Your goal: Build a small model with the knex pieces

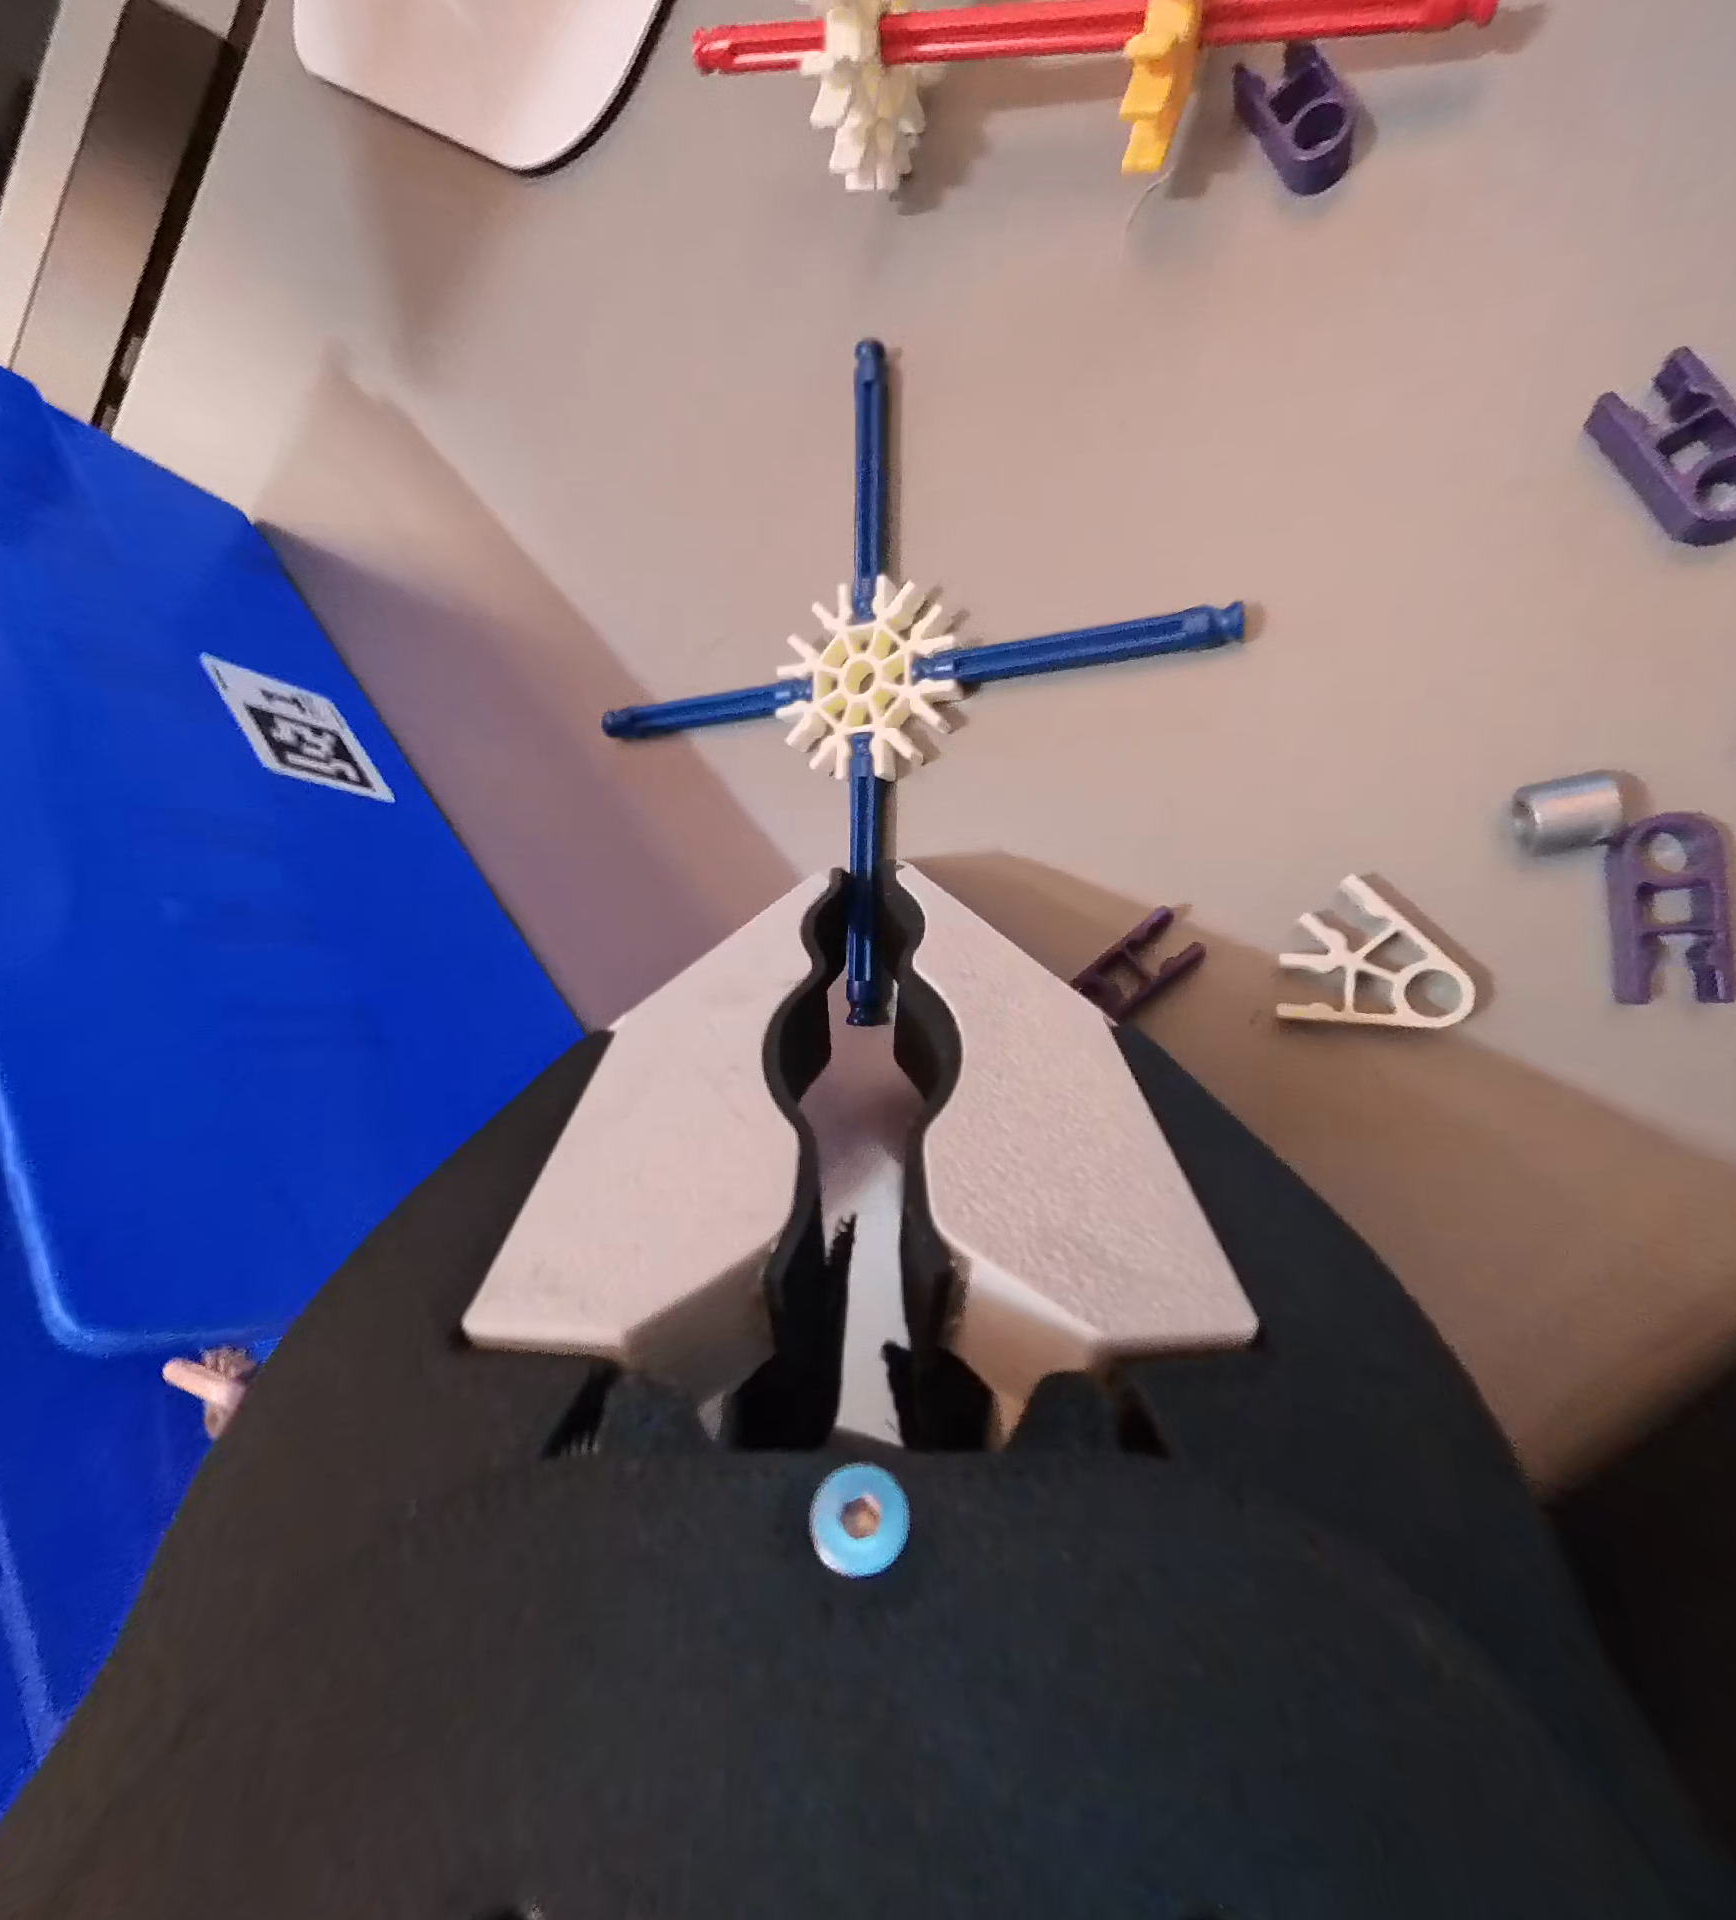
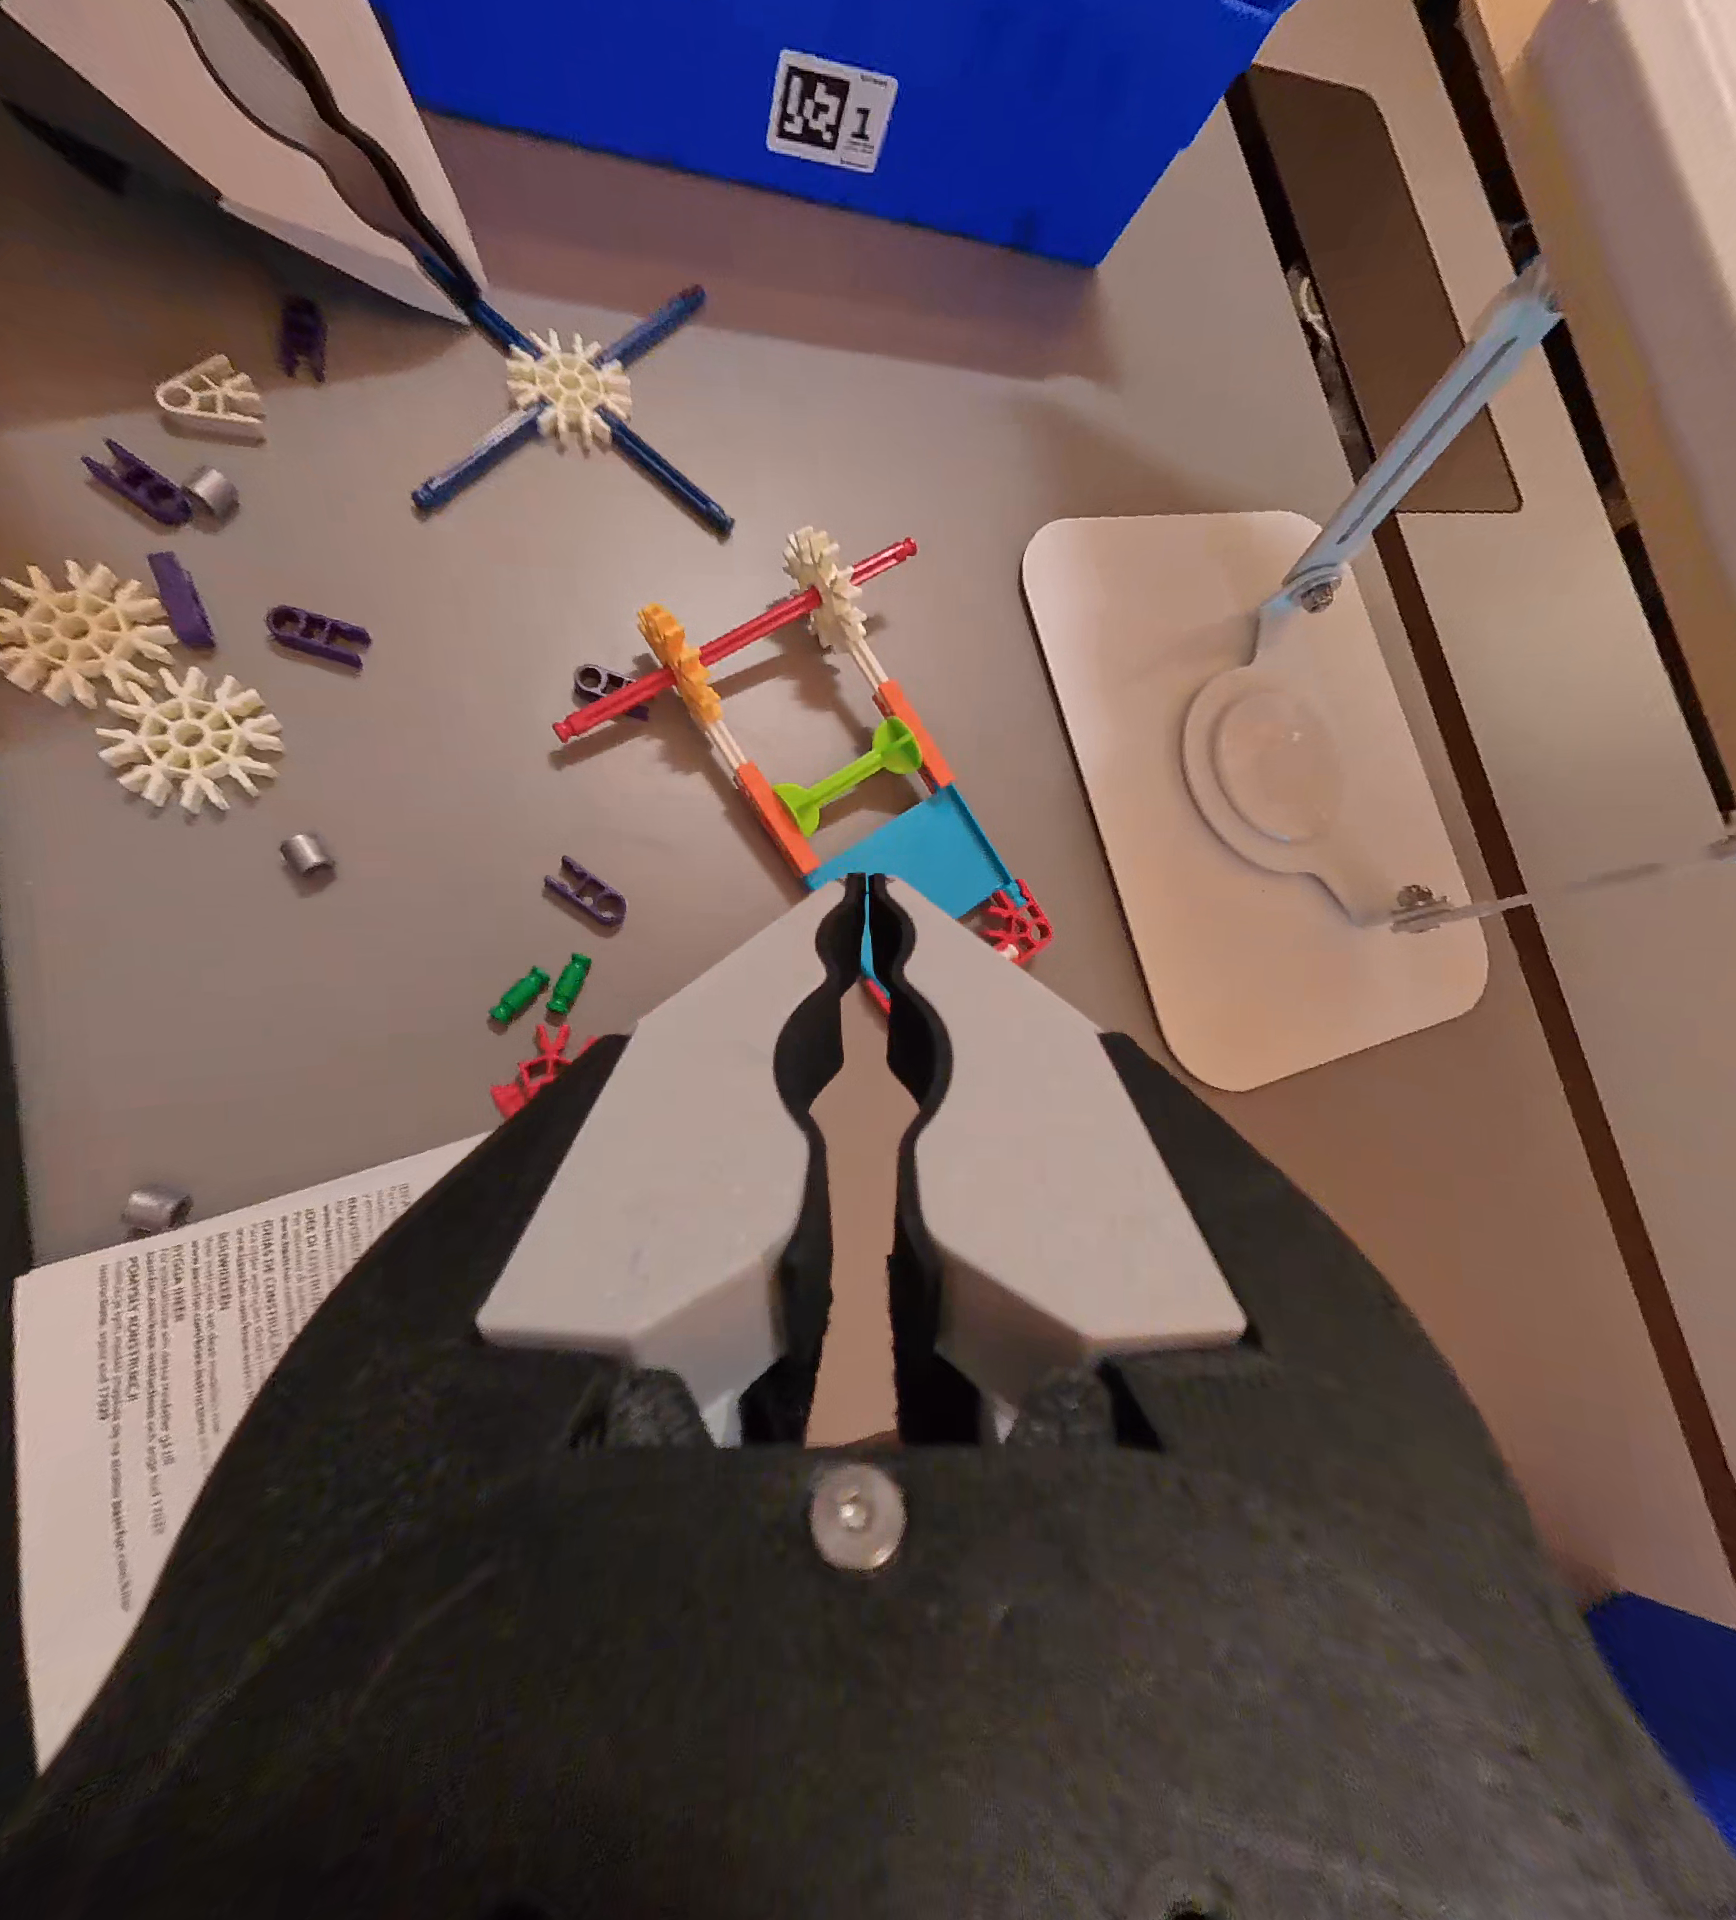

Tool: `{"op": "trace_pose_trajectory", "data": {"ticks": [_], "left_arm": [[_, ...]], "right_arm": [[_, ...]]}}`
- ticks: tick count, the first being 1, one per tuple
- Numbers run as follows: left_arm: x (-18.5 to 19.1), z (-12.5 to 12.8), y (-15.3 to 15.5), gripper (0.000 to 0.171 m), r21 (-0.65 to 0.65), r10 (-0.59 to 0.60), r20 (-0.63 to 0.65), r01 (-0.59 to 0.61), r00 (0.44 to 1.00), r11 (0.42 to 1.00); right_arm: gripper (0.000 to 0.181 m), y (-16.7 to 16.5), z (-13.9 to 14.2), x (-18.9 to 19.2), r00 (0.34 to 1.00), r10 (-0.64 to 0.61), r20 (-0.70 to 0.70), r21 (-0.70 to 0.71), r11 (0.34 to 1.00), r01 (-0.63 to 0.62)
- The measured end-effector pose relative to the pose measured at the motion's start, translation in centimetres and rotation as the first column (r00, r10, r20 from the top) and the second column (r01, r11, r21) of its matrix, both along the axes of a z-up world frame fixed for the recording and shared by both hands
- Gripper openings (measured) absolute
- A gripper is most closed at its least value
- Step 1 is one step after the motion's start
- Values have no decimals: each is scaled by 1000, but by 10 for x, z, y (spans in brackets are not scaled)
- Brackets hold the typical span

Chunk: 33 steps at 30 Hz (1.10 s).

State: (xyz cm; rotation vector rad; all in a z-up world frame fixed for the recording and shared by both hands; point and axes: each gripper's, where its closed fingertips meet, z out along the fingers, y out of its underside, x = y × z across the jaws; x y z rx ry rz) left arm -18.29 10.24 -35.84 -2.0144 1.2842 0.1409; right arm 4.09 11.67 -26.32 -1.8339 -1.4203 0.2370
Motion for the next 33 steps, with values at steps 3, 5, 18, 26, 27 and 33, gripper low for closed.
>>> {"op": "trace_pose_trajectory", "data": {"ticks": [3, 5, 18, 26, 27, 33], "left_arm": [[-7, 0, 5, 3, 17, 99, 14, -99, 995, 995], [-7, 0, 8, 3, 20, 161, 39, -162, 986, 987], [2, 2, -13, 19, -96, 158, 151, -144, 976, 985], [39, 0, -27, 19, -160, -9, 222, 45, 975, 986], [39, 2, -25, 20, -136, -14, 212, 44, 977, 990], [16, 10, -3, 36, -92, 122, 229, -103, 966, 990]], "right_arm": [[0, 1, -7, 0, 1000, -2, 19, -5, 1000, 2], [0, 1, -12, -1, 1000, -1, 30, -10, 1000, 1], [0, 1, -20, -4, 999, 15, 41, -8, 1000, -14], [0, 1, -22, -4, 999, 27, 35, -4, 1000, -26], [0, 1, -22, -3, 999, 24, 33, -2, 1000, -24], [0, 3, -22, -2, 1000, 24, 19, 0, 1000, -24]]}}
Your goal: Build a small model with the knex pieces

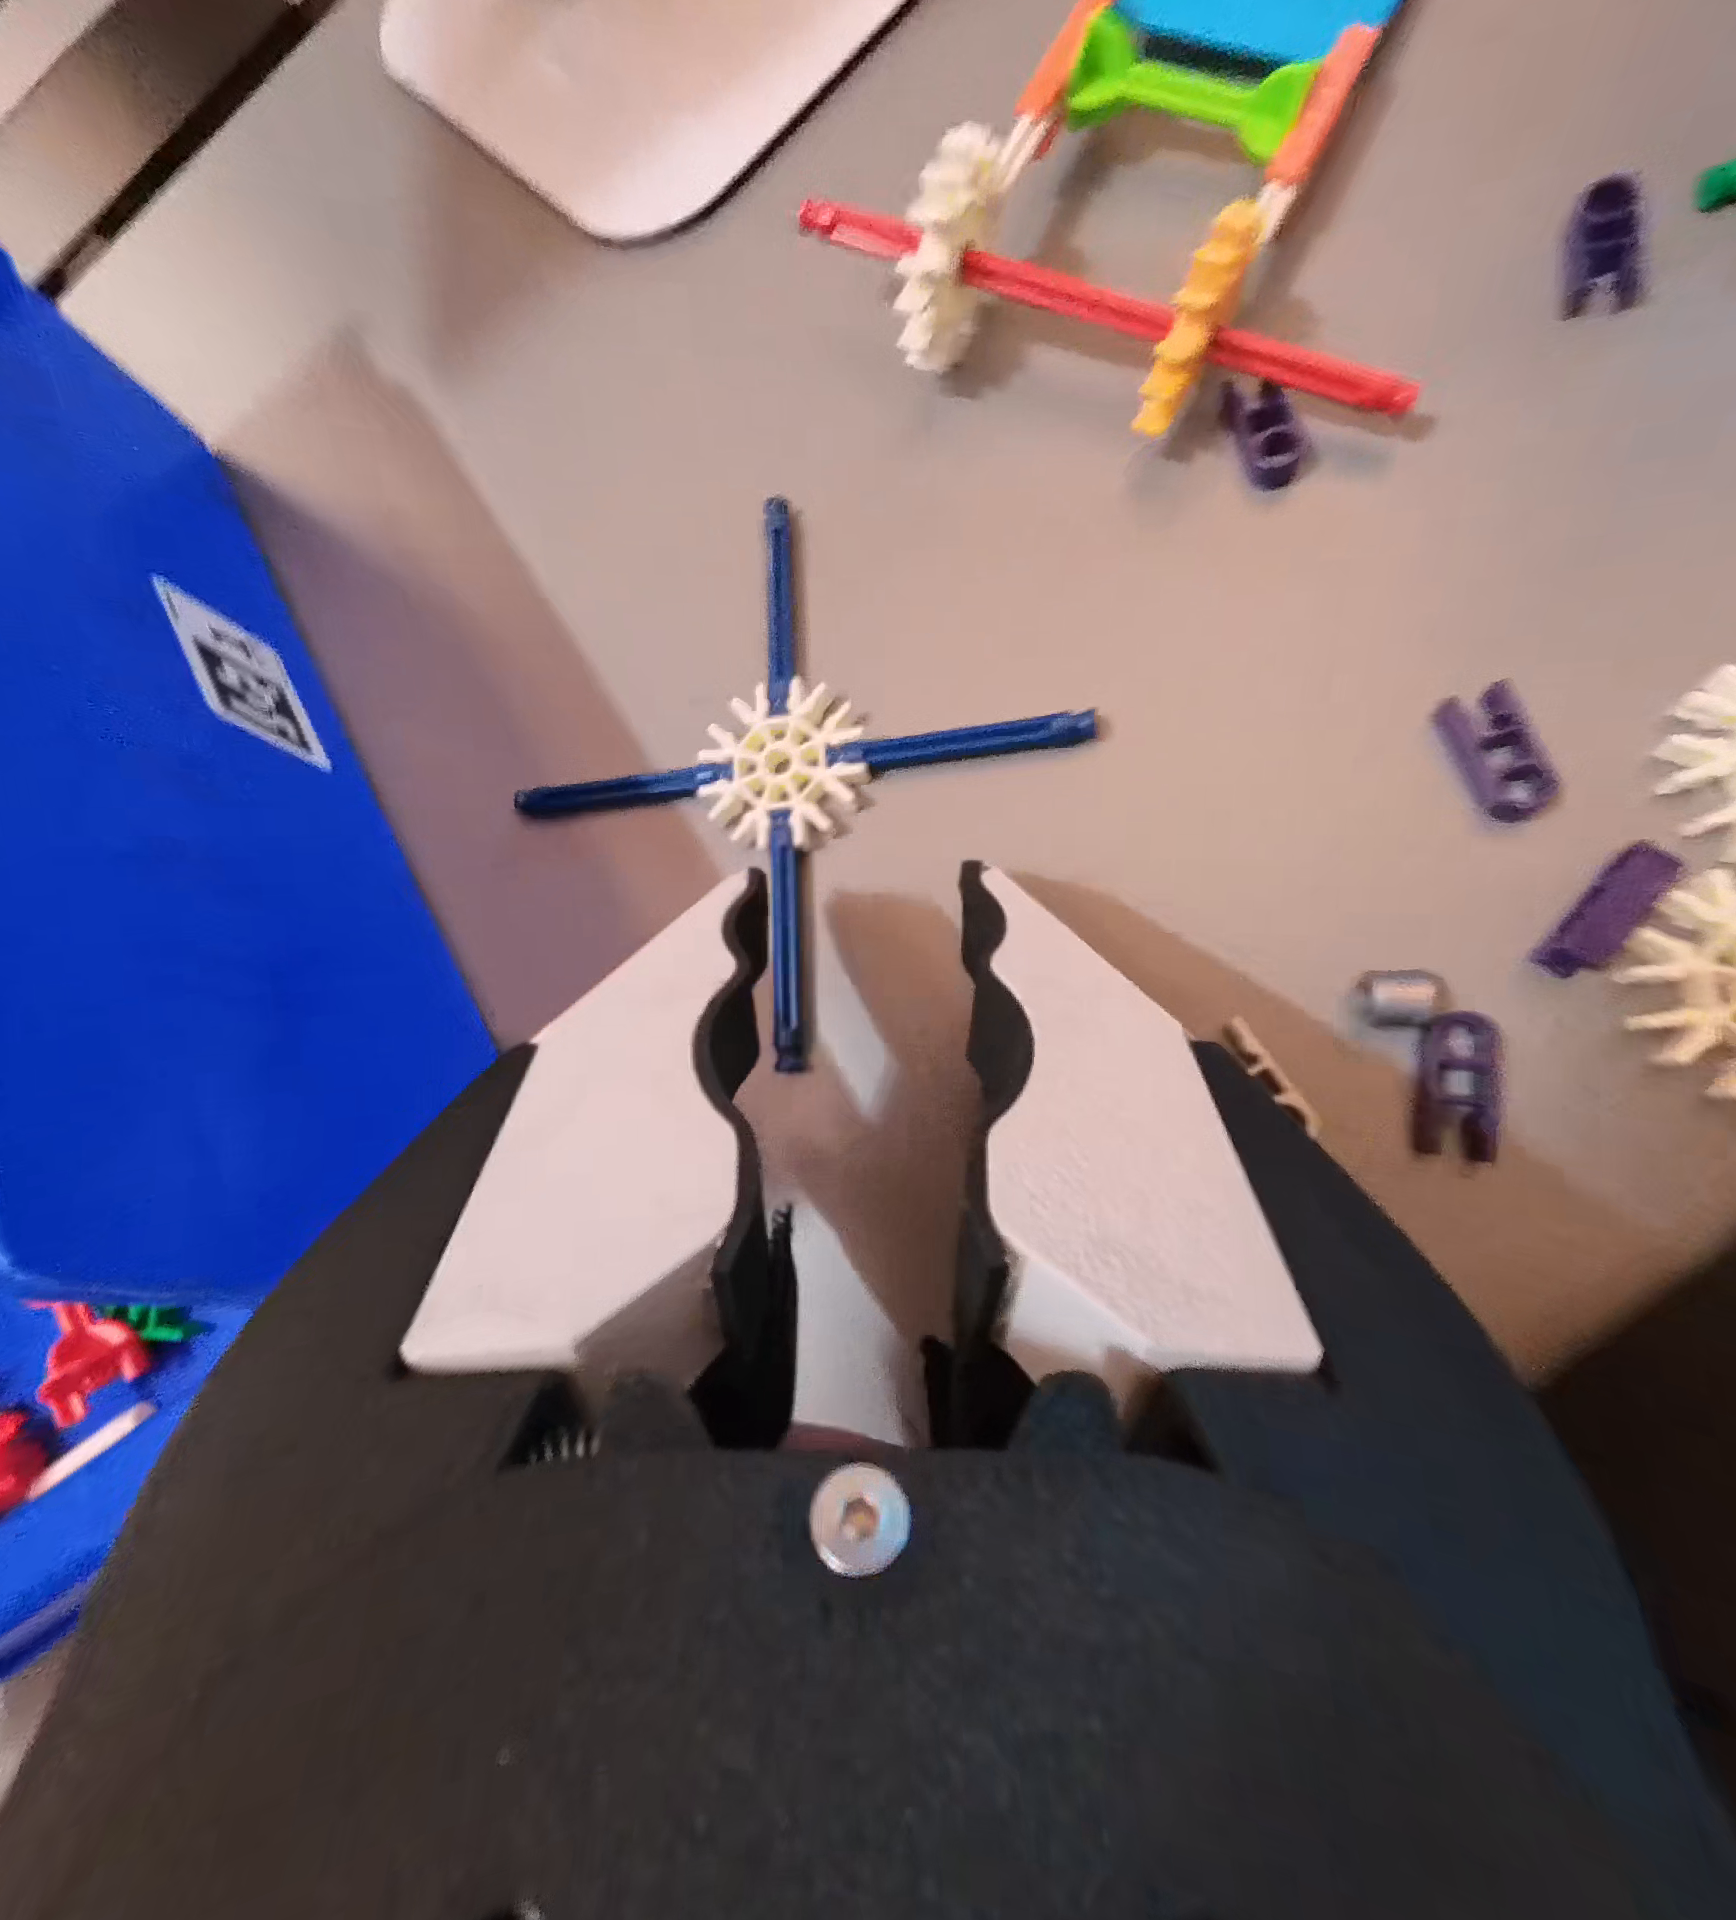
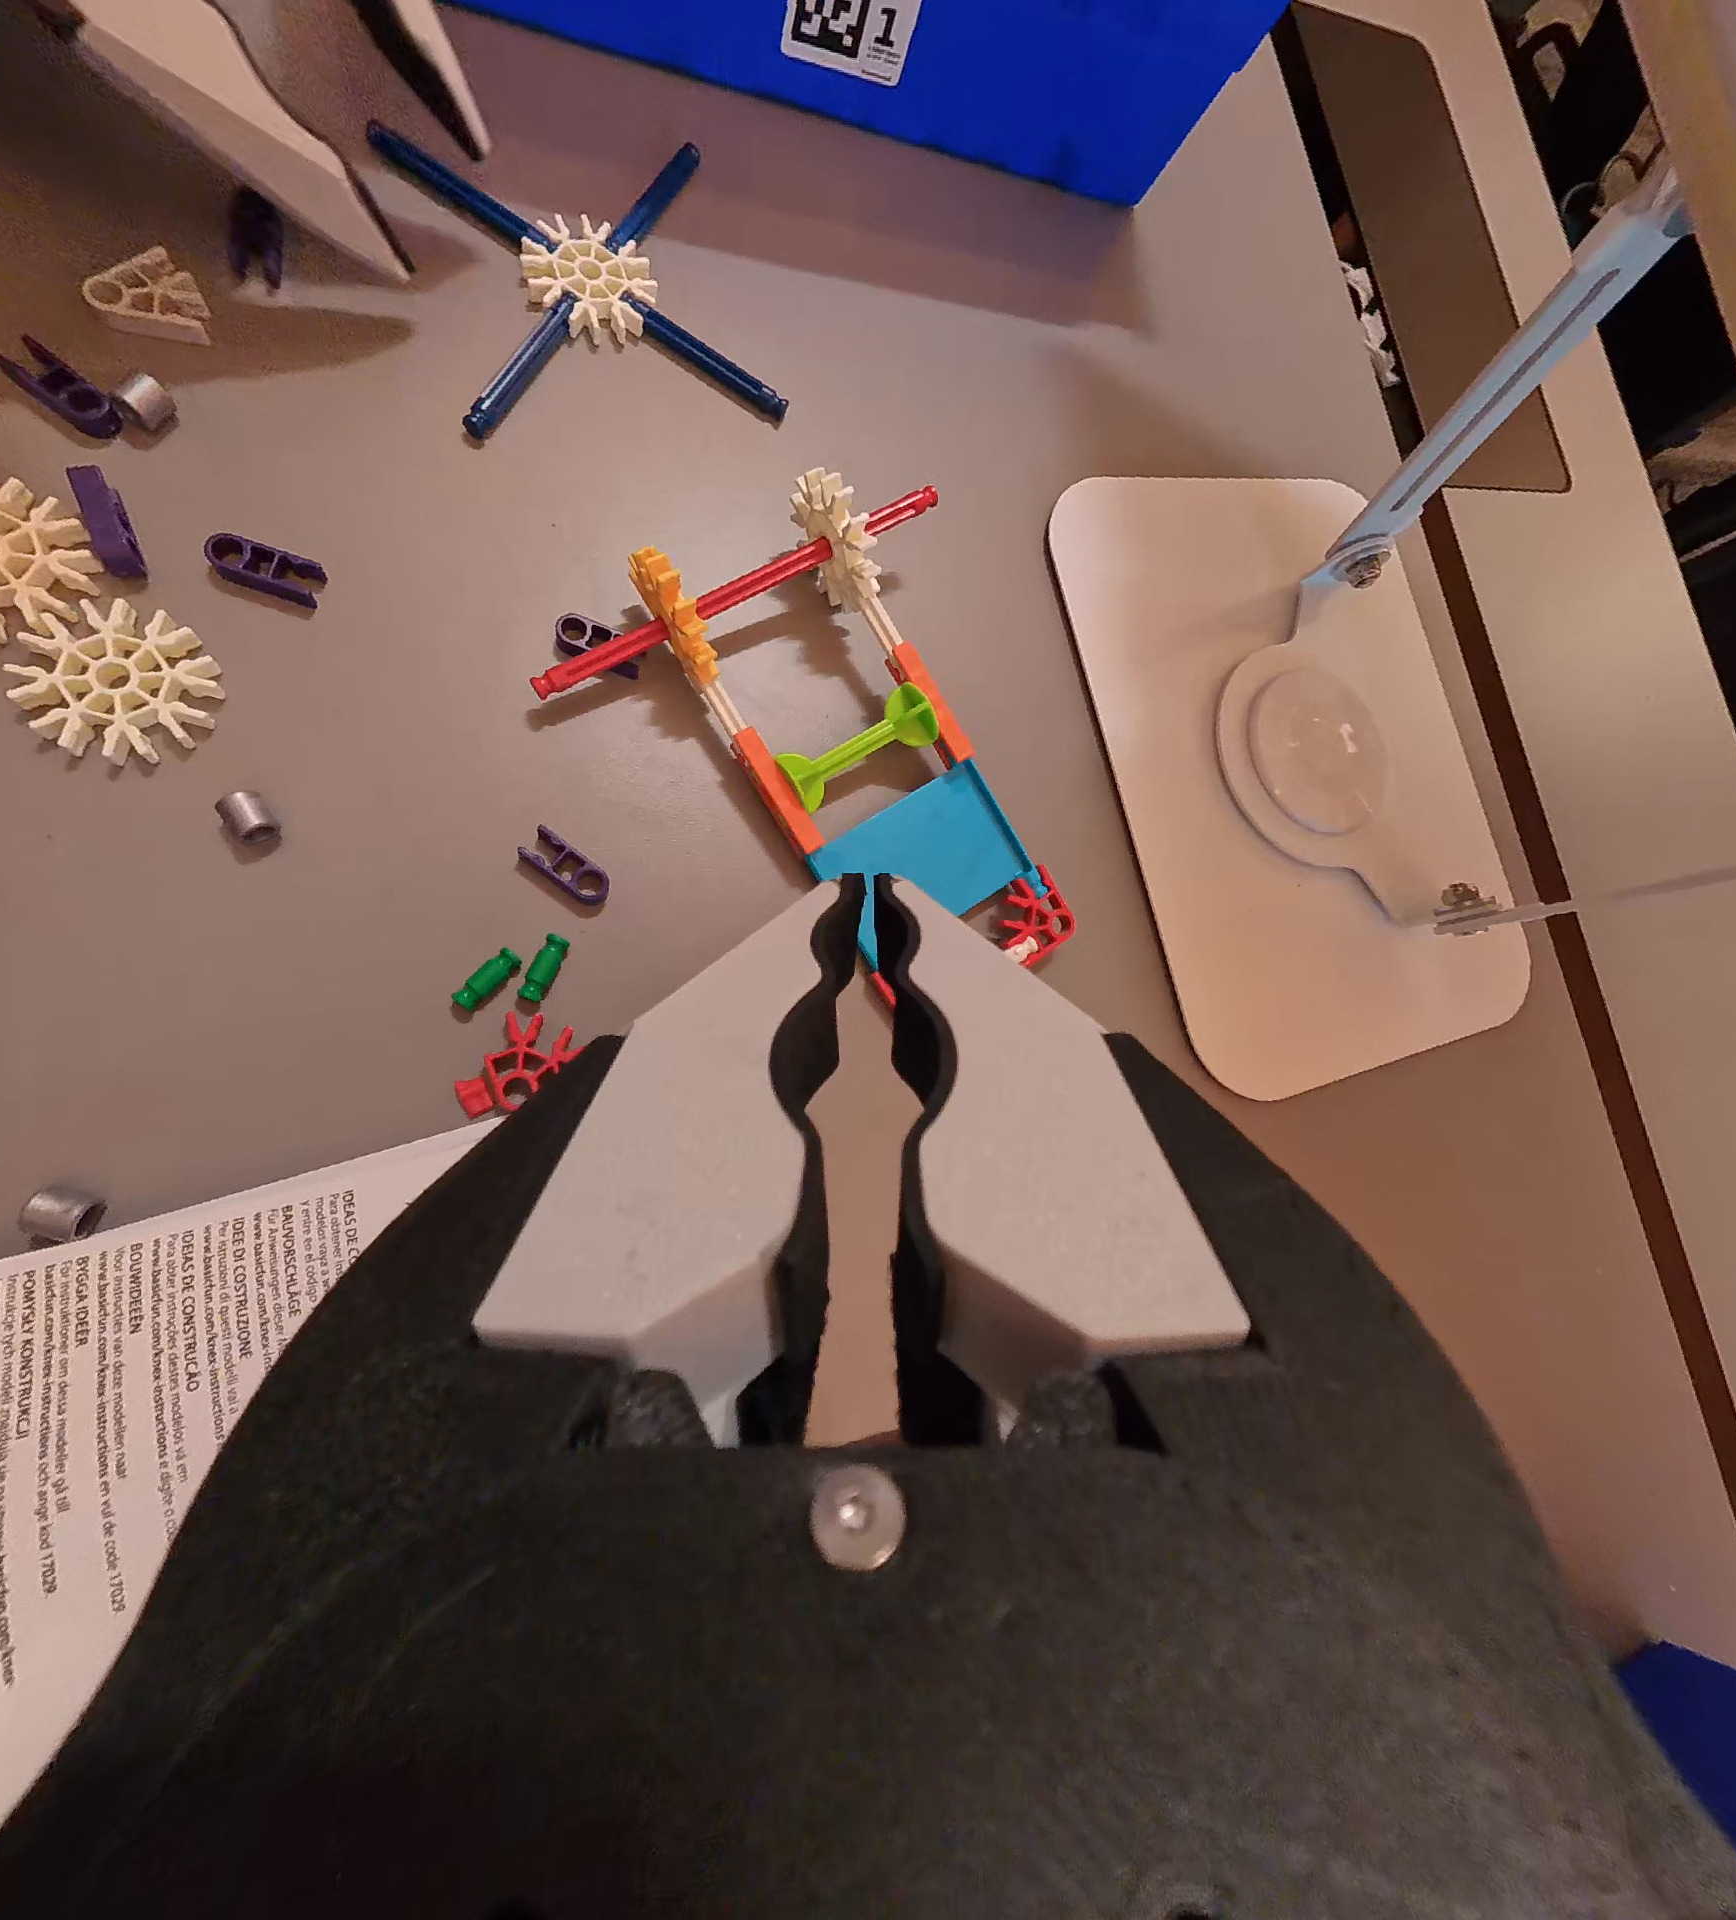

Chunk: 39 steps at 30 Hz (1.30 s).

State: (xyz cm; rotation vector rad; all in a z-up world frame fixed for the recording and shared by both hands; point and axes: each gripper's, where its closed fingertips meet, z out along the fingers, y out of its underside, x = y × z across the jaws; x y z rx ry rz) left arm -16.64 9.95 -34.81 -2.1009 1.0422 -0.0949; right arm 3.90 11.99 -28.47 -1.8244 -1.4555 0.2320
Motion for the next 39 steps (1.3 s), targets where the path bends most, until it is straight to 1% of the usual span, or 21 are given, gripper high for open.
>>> {"op": "trace_pose_trajectory", "data": {"ticks": [1, 2, 3, 5, 7, 10, 12, 14, 16, 19, 24, 26, 30, 32, 35, 37, 39], "left_arm": [[-2, -6, 0, 36, -34, 13, -1, -13, 1000, 999], [-2, -9, 0, 32, -63, 22, 24, -20, 999, 998], [-2, -9, -1, 33, -87, 30, 40, -26, 999, 996], [-5, -9, -1, 30, -100, 31, 38, -27, 999, 995], [-2, -10, -1, 29, -121, 35, 67, -26, 997, 992], [10, -9, -7, 29, -147, -8, 110, 24, 994, 989], [24, -8, -15, 28, -165, -69, 150, 93, 986, 982], [35, -4, -20, 30, -148, -127, 175, 153, 976, 977], [40, 3, -20, 32, -101, -168, 189, 190, 967, 977], [32, 7, -11, 31, -62, -136, 167, 149, 976, 987], [21, -7, -8, 30, -96, -103, 105, 113, 989, 989], [24, -11, -15, 24, -137, -117, 118, 133, 986, 982], [38, -11, -29, 24, -158, -198, 139, 219, 970, 963], [45, -9, -35, 25, -139, -251, 143, 270, 957, 953], [50, 3, -32, 25, -46, -289, 153, 299, 945, 953], [50, 12, -26, 24, 26, -291, 147, 290, 945, 957], [44, 18, -11, 23, 122, -247, 92, 235, 965, 964]], "right_arm": [[0, -1, 0, -1, 1000, 4, 0, -1, 1000, -4], [0, -1, -1, -2, 1000, 8, 1, -2, 1000, -8], [0, -2, -1, -2, 1000, 14, 2, -4, 1000, -14], [0, -4, -2, -3, 1000, 21, 4, -6, 1000, -21], [1, -5, -1, -4, 1000, 25, 0, -9, 1000, -25], [1, -5, -1, -4, 1000, 28, -2, -10, 1000, -28], [1, -5, -2, -4, 1000, 28, -3, -9, 1000, -28], [1, -4, -2, -4, 1000, 28, -2, -7, 1000, -28], [1, -3, 0, -3, 1000, 25, -8, -3, 1000, -25], [1, -2, 1, -2, 1000, 19, -14, 2, 1000, -19], [1, 0, -1, -1, 1000, 16, -13, -1, 1000, -16], [1, -1, -1, -1, 1000, 18, -11, -4, 1000, -18], [1, 0, -2, -1, 1000, 19, -12, -4, 1000, -19], [1, 1, -1, 0, 1000, 15, -14, 0, 1000, -15], [2, 3, 2, 2, 1000, 4, -28, 8, 1000, -4], [2, 5, 2, 6, 999, -6, -31, 13, 1000, 6], [2, 8, 3, 9, 999, -19, -44, 12, 1000, 20]]}}
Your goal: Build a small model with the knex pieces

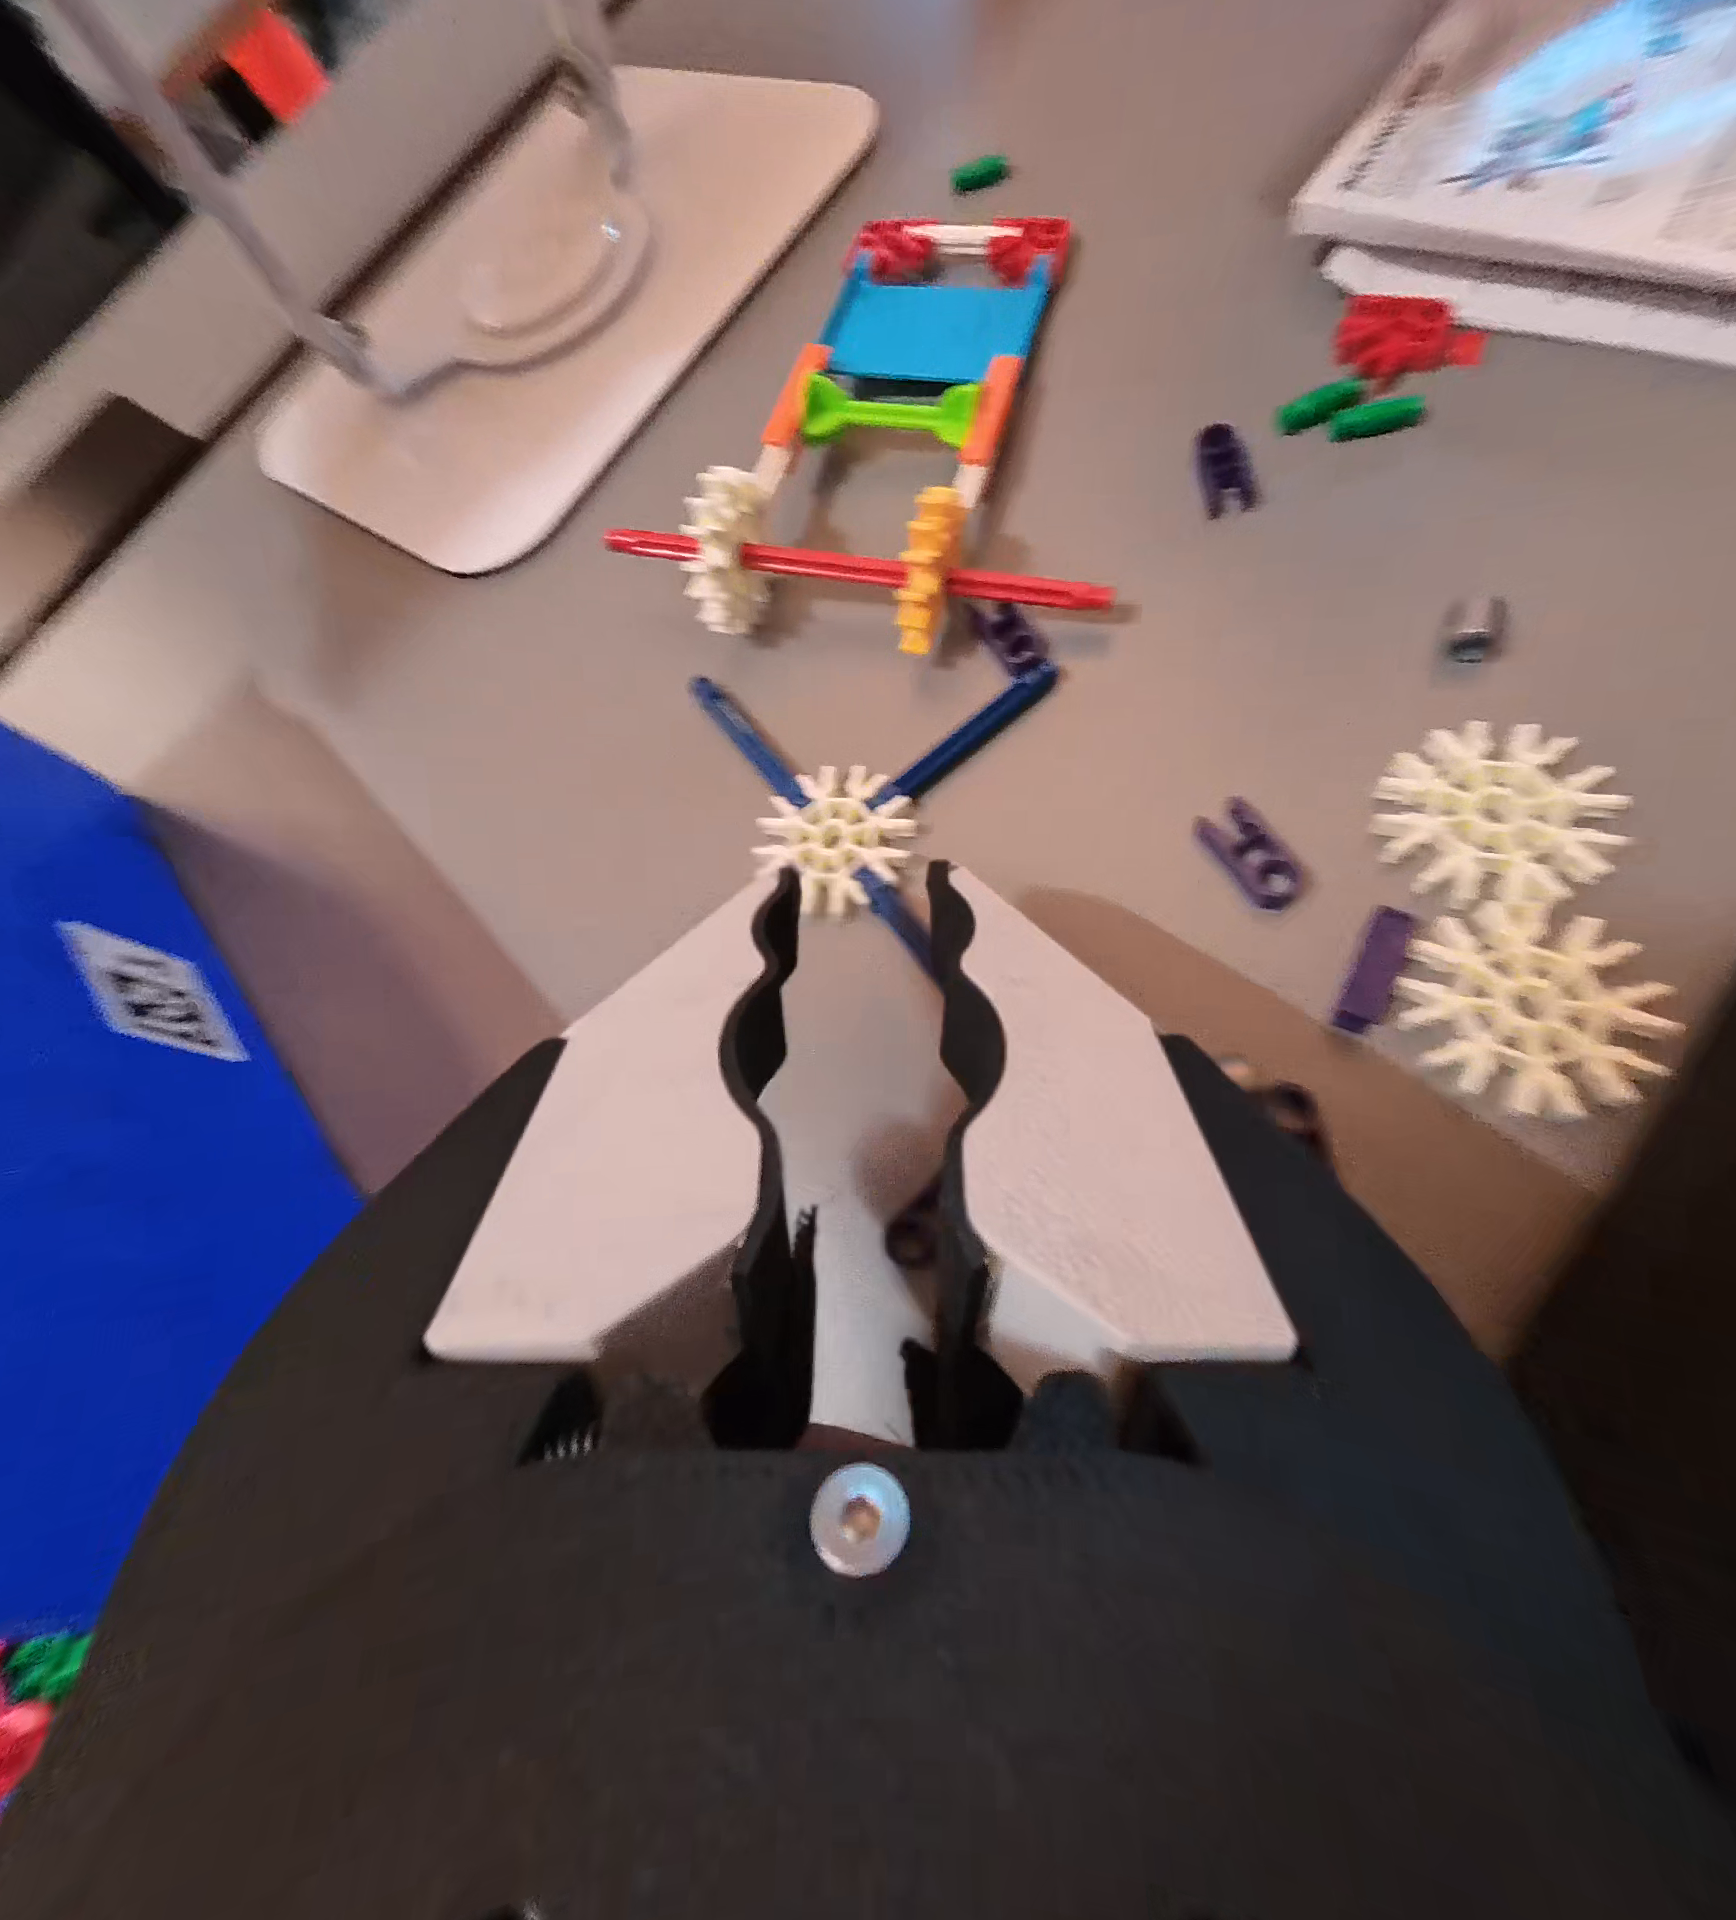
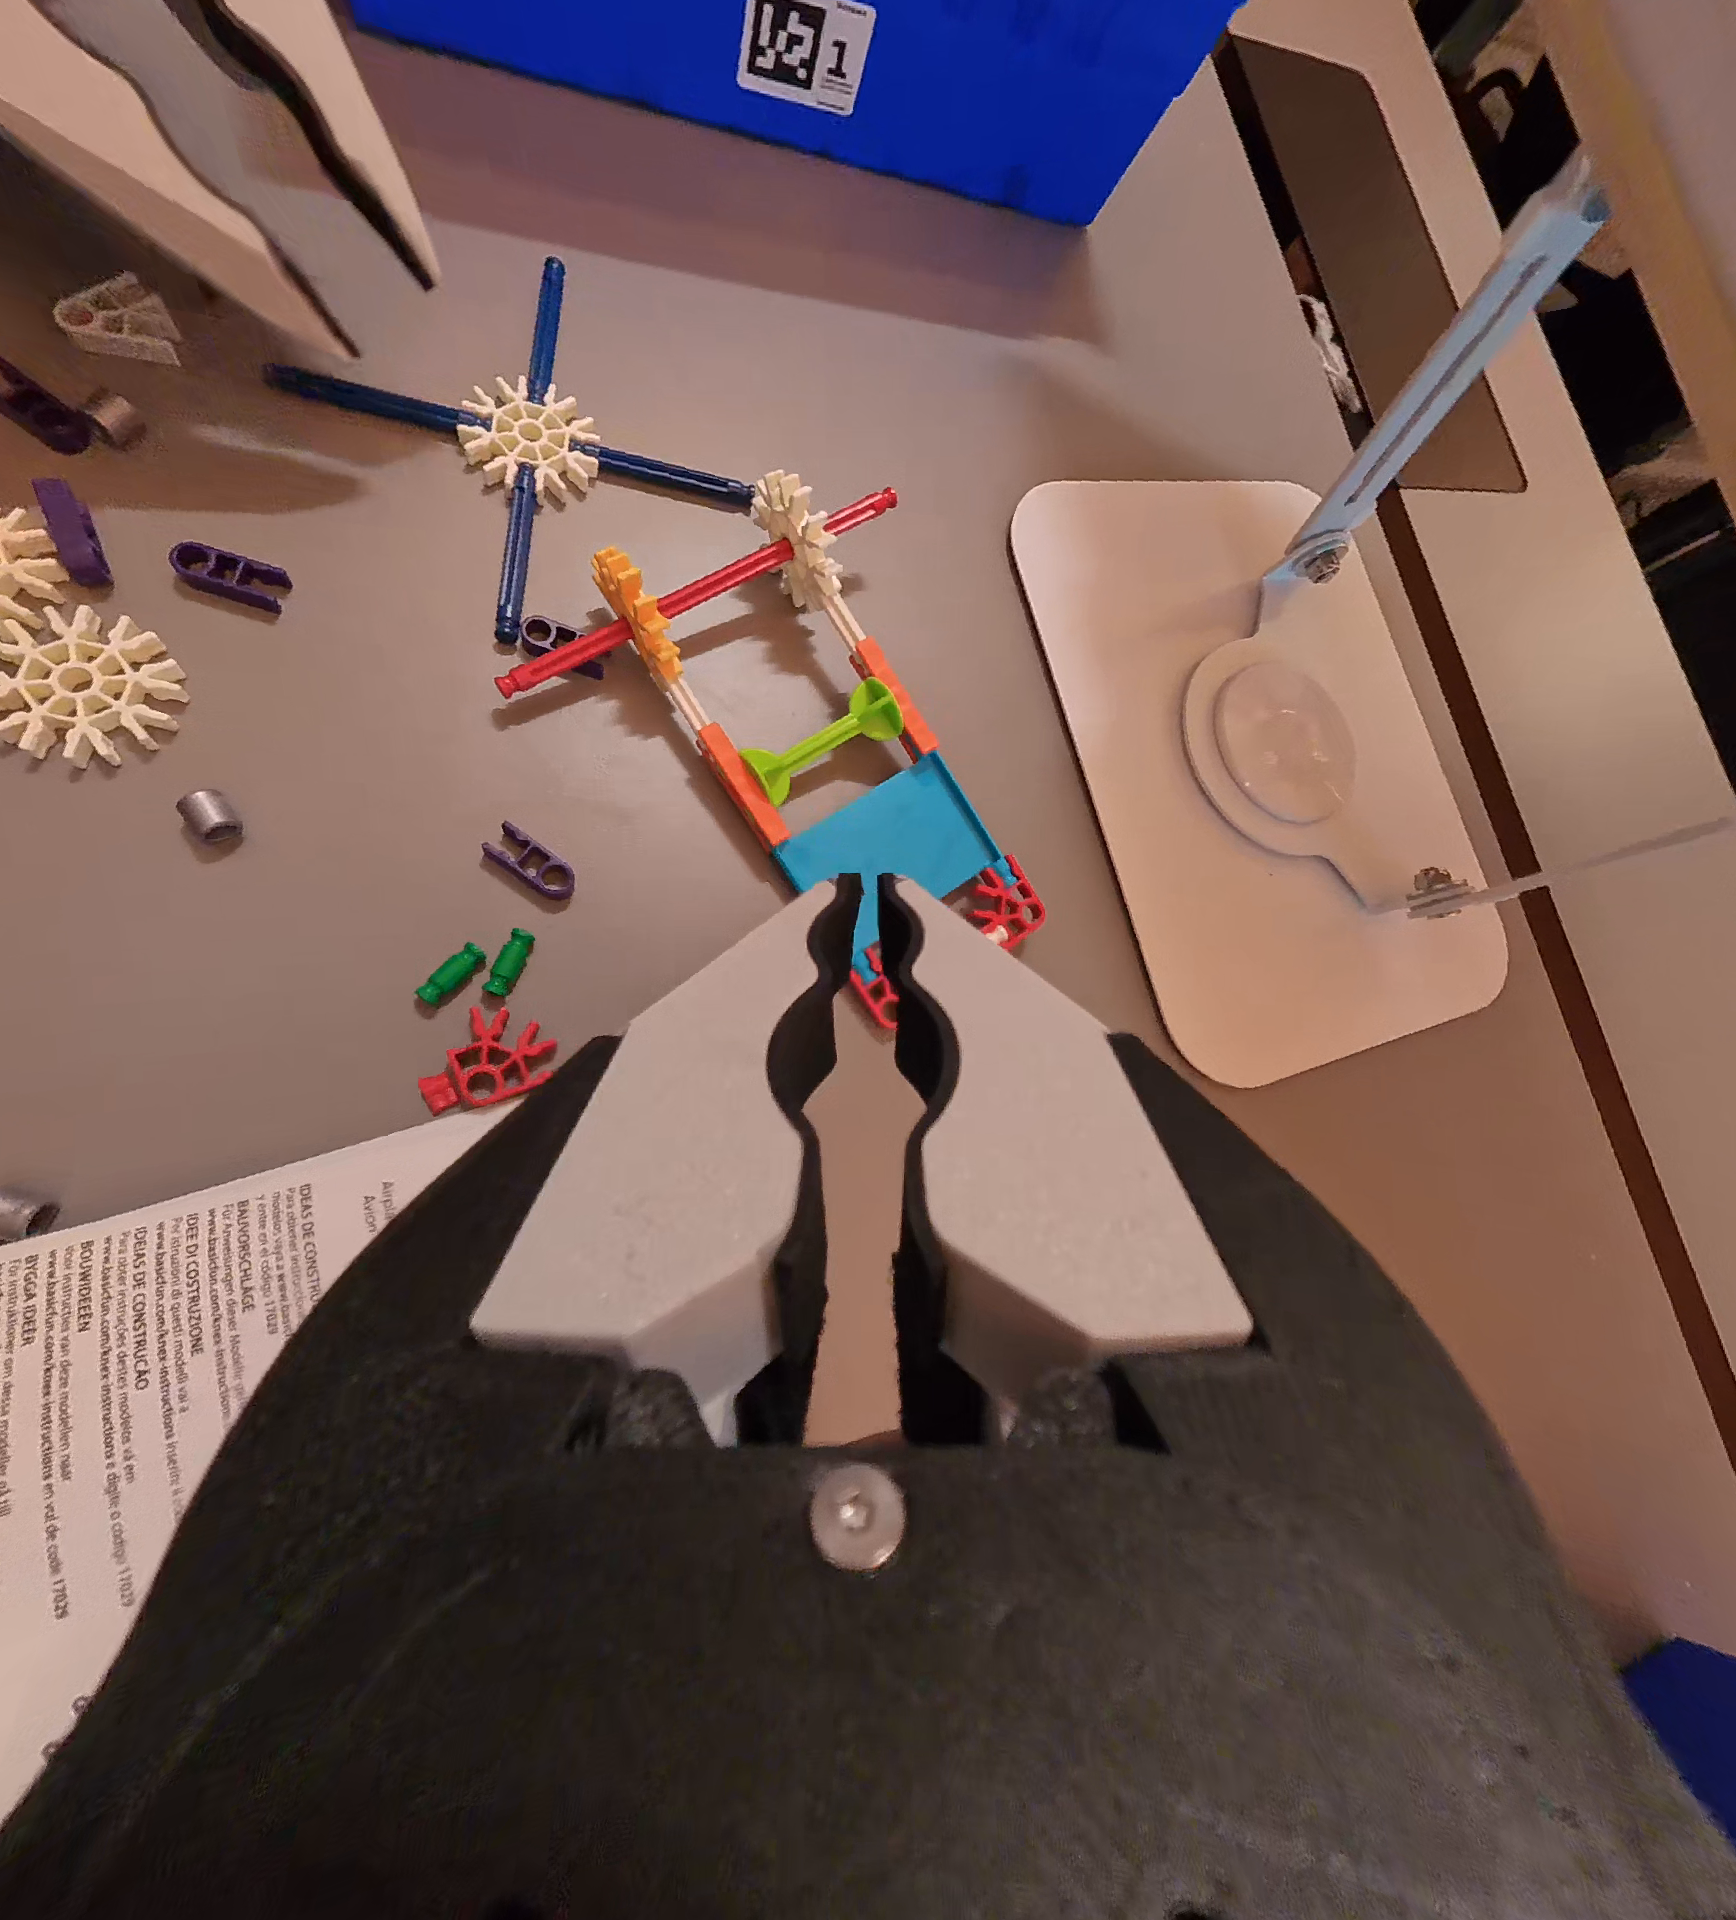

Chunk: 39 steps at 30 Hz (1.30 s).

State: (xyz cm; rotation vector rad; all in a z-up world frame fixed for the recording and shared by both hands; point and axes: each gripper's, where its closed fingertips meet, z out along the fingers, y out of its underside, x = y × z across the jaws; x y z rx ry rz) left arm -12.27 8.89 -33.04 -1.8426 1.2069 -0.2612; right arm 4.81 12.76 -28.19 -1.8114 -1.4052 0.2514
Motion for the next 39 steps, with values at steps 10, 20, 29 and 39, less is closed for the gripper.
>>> {"op": "trace_pose_trajectory", "data": {"ticks": [10, 20, 29, 39], "left_arm": [[0, 4, 19, 21, 189, 56, -39, -47, 998, 981], [-1, 10, 23, 21, 170, 65, 47, -72, 997, 983], [-4, 15, 27, 19, 187, 76, 80, -90, 994, 978], [-4, 11, 27, 19, 191, 76, 54, -85, 996, 978]], "right_arm": [[4, 21, 0, 25, 993, -101, -54, 15, 995, 102], [5, 33, -4, 40, 984, -161, -77, 28, 986, 163], [5, 36, -5, 43, 982, -172, -75, 29, 984, 174], [5, 36, -7, 44, 983, -172, -66, 30, 984, 174]]}}
